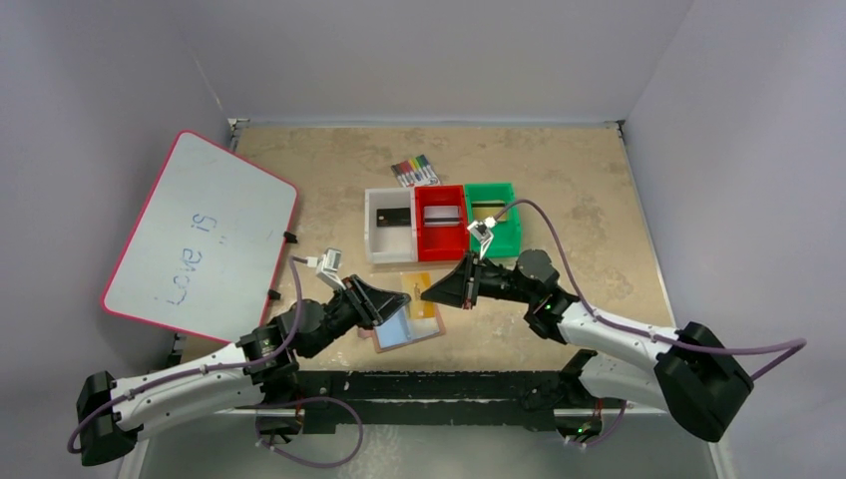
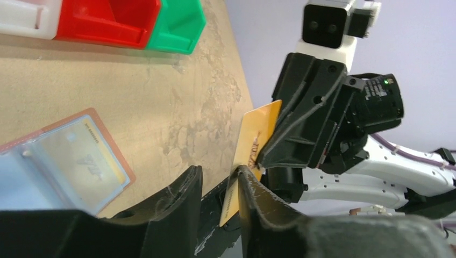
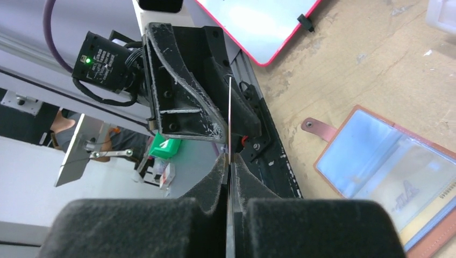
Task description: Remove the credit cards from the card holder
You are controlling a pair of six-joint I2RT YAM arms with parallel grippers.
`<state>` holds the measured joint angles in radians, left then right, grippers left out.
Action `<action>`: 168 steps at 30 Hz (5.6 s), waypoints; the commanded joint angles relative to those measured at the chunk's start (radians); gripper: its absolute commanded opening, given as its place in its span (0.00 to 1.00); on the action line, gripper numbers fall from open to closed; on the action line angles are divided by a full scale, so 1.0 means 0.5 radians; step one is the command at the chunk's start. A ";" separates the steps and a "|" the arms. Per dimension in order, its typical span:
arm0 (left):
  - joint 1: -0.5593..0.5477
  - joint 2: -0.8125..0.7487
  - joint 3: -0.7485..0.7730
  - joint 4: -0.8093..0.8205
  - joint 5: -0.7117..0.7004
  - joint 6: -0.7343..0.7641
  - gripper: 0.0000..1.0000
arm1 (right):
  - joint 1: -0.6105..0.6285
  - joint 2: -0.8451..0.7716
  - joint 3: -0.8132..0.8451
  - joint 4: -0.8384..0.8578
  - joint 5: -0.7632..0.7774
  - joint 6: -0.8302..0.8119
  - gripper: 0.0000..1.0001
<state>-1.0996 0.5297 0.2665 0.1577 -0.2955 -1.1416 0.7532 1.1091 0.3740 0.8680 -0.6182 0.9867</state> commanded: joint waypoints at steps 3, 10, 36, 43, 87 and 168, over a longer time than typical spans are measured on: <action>0.009 -0.065 0.092 -0.261 -0.185 0.014 0.42 | 0.003 -0.189 0.225 -0.562 0.300 -0.346 0.00; 0.010 -0.127 0.172 -0.570 -0.343 0.038 0.50 | 0.003 -0.325 0.481 -1.321 1.196 -0.901 0.00; 0.011 -0.020 0.242 -0.720 -0.286 0.129 0.73 | -0.415 0.386 0.866 -1.343 1.534 -3.768 0.00; 0.009 -0.049 0.259 -0.755 -0.279 0.156 0.73 | -0.450 0.432 0.939 -1.456 1.369 -3.960 0.00; 0.009 -0.229 0.334 -0.971 -0.394 0.143 0.73 | -0.672 1.308 1.399 -1.398 1.419 -4.248 0.00; 0.010 0.544 0.370 -1.326 -0.637 -0.270 0.66 | -0.061 -0.013 0.257 -0.972 0.652 -0.337 0.50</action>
<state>-1.0996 0.7555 0.4194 -0.4931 -0.5781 -1.2495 0.5911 1.0977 0.4919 0.2817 -0.3695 0.6674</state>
